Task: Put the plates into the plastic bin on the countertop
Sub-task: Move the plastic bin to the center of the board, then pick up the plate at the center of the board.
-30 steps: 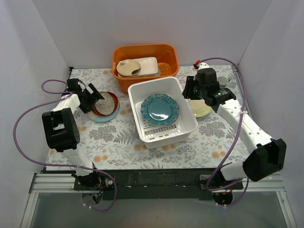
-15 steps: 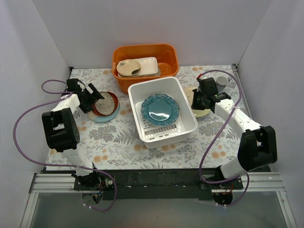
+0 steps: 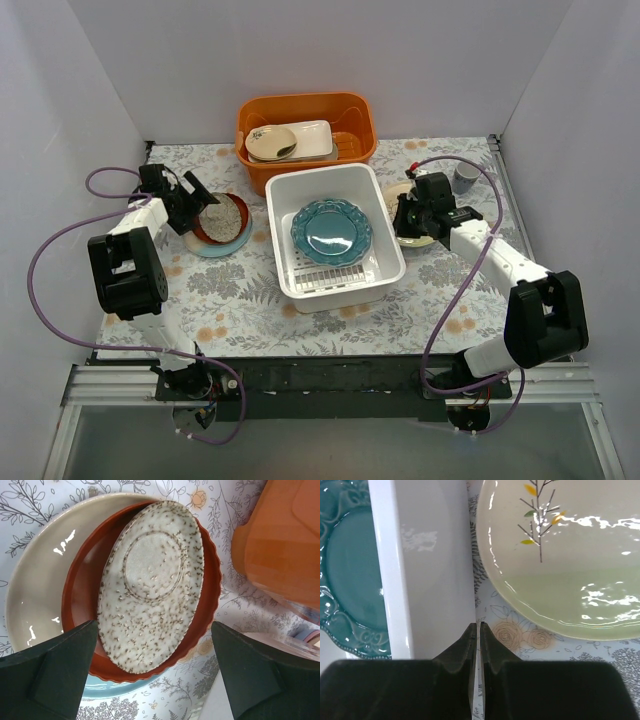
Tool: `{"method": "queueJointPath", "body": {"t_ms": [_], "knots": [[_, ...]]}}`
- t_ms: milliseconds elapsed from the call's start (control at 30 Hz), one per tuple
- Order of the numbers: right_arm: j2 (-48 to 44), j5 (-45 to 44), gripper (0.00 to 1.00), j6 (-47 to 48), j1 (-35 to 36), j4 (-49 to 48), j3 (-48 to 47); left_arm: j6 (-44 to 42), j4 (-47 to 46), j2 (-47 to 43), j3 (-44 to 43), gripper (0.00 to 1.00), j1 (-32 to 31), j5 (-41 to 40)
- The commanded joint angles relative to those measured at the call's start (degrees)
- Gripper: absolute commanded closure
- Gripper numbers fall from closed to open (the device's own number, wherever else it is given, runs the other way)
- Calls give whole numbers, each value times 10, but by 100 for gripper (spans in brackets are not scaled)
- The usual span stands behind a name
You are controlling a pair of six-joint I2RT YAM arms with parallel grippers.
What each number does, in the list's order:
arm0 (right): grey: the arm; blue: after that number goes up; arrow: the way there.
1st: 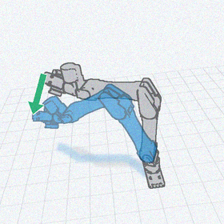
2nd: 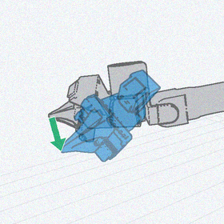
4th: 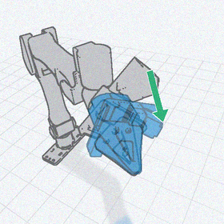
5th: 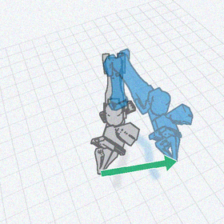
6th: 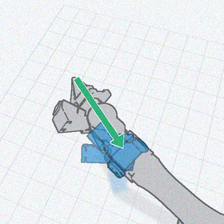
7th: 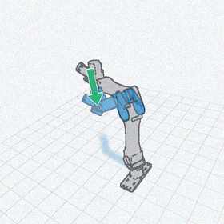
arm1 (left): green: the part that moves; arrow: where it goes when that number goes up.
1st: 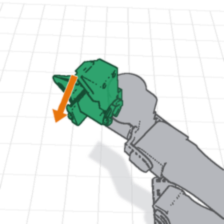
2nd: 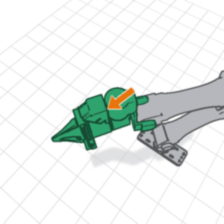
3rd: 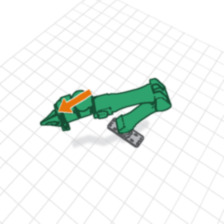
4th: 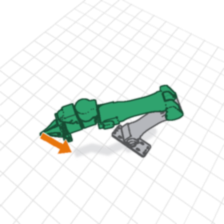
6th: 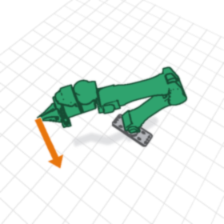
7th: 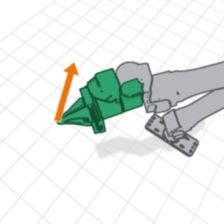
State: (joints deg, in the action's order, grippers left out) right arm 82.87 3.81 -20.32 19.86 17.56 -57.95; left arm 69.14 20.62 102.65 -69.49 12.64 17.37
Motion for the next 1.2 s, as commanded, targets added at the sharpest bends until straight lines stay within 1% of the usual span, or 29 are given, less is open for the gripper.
{"method": "queueJointPath", "body": {"t_ms": [0, 200, 367, 400, 467, 533, 567, 600, 633, 700, 900, 1000, 1033, 1067, 1133, 1167], "knots": [[6, 28, 86, -12, 26, -11, 15, 8, -27, -18, -4, 5, 6, -2], [4, 24, 86, -15, 30, -14, 21, 16, -30, -11, -6, 7, 9, -28], [4, 25, 85, -15, 30, -20, 30, 8, -20, 15, -19, 11, 8, -44], [4, 25, 85, -17, 30, -20, 31, 9, -22, 18, -19, 16, 8, -41], [4, 28, 85, -17, 30, -20, 31, 8, -25, 26, -15, 20, 9, -36], [1, 29, 85, -17, 30, -22, 35, 9, -30, 32, -13, 27, 9, -34], [-1, 29, 85, -18, 30, -23, 35, 10, -30, 36, -14, 32, 9, -34], [-4, 29, 84, -18, 30, -24, 36, 12, -35, 38, -9, 41, 8, -37], [-5, 29, 85, -18, 30, -25, 38, 14, -37, 38, -6, 44, 9, -37], [-6, 29, 84, -18, 29, -24, 39, 15, -43, 40, -4, 46, 8, -36], [-1, 32, 84, -17, 30, -27, 42, 18, -51, 43, 5, 46, 9, -47], [0, 36, 84, -17, 30, -30, 43, 16, -49, 50, 6, 50, 9, -50], [-1, 35, 84, -17, 30, -30, 43, 16, -48, 54, 4, 51, 9, -51], [-2, 35, 84, -17, 30, -30, 43, 17, -45, 55, 3, 56, 9, -54], [-3, 35, 84, -16, 30, -31, 44, 16, -45, 62, 2, 60, 8, -57], [-3, 35, 83, -16, 30, -31, 44, 17, -40, 64, 1, 67, 9, -59]]}}
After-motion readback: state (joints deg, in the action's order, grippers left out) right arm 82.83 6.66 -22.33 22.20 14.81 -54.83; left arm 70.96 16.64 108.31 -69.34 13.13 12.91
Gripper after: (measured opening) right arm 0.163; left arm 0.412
